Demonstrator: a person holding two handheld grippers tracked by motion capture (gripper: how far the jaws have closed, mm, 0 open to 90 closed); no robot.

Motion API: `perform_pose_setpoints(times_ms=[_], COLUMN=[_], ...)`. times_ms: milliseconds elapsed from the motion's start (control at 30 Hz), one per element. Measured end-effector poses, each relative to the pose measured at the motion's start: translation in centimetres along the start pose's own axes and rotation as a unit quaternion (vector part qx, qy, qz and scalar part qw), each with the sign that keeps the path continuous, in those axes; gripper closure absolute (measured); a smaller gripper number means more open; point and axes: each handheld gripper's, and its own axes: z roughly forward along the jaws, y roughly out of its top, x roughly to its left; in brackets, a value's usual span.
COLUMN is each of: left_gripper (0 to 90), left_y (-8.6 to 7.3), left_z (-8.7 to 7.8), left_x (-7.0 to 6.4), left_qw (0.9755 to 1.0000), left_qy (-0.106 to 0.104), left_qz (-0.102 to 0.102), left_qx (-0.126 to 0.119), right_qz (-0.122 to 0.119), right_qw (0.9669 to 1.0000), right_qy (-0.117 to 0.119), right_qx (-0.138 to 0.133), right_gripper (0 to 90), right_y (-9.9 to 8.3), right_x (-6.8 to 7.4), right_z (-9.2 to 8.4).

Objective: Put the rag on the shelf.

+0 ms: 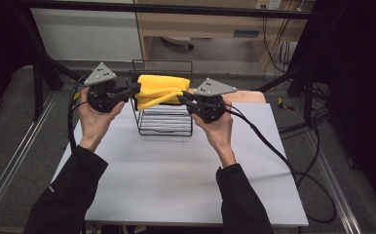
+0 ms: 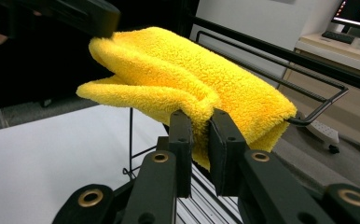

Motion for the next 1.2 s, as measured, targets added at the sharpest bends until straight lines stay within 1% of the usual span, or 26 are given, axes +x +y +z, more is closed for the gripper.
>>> perform_pose_setpoints(times_ms=[67,133,200,333,467,567,633,700,767,800,867,900,967,1033,1100,1200], left_gripper=[89.8,90.0,89.9,90.0,90.0,90.0,90.0,90.0,90.0,90.0,90.0,90.0,90.0,90.0,90.0,90.0], left_y=[-0.5,-0.8,-1.3,-1.9,-2.2,-2.2,-2.3,-2.4,-2.6,-2.7,-3.0,-3.1,-3.4,-3.5,-3.6,-4.0], left_z=[0.6,1.0,1.2,1.7,2.0,2.1,2.2,2.3,2.5,2.6,2.9,2.9,3.0,3.1,3.2,3.4], left_x=[0.1,0.1,0.1,0.2,0.2,0.2,0.2,0.3,0.3,0.3,0.3,0.3,0.4,0.5,0.5,0.5], left_qw=[0.9999,0.9997,0.9995,0.9994,0.9993,0.9993,0.9992,0.9991,0.9989,0.9988,0.9986,0.9986,0.9988,0.9988,0.9986,0.9985], left_qy=[-0.001,-0.002,-0.002,-0.001,-0.001,0.001,0.003,0.004,0.004,0.005,0.005,0.005,0.003,0.003,0.004,0.006], left_qz=[-0.004,-0.006,-0.003,-0.003,-0.002,0.004,0.006,0.008,0.008,0.009,0.008,0.009,0.003,0.004,0.005,0.006], left_qx=[0.013,0.022,0.031,0.035,0.036,0.038,0.039,0.042,0.045,0.048,0.053,0.053,0.049,0.049,0.052,0.055], right_qz=[-0.004,-0.001,0.002,0.006,0.010,0.019,0.030,0.043,0.050,0.053,0.062,0.064,0.064,0.061,0.057,0.055], right_qw=[1.0000,1.0000,1.0000,0.9999,0.9999,0.9996,0.9993,0.9986,0.9981,0.9979,0.9973,0.9973,0.9971,0.9967,0.9966,0.9963], right_qy=[0.001,0.004,0.006,0.007,0.011,0.018,0.024,0.029,0.031,0.031,0.037,0.037,0.034,0.031,0.024,0.012], right_qx=[0.001,0.002,0.002,0.008,0.009,0.006,0.000,-0.013,-0.021,-0.023,-0.012,0.003,0.024,0.042,0.054,0.065], right_gripper=[79.4,79.1,78.5,76.7,75.0,71.1,68.3,65.1,65.4,67.1,75.3,79.4,84.6,87.7,88.4,88.5], right_y=[-0.2,-0.5,-0.8,-1.2,-1.1,-0.9,-0.7,-0.5,-0.3,-0.3,-0.4,-0.5,-1.0,-1.5,-1.9,-2.3], right_x=[0.1,0.0,-0.1,-0.1,-0.1,-0.1,-0.2,-0.3,-0.5,-0.5,-0.6,-0.6,-0.5,-0.3,-0.2,-0.2], right_z=[0.0,-0.1,0.0,0.1,0.1,-0.1,-0.3,-0.5,-0.6,-0.6,-0.4,0.0,0.8,1.6,2.2,2.8])
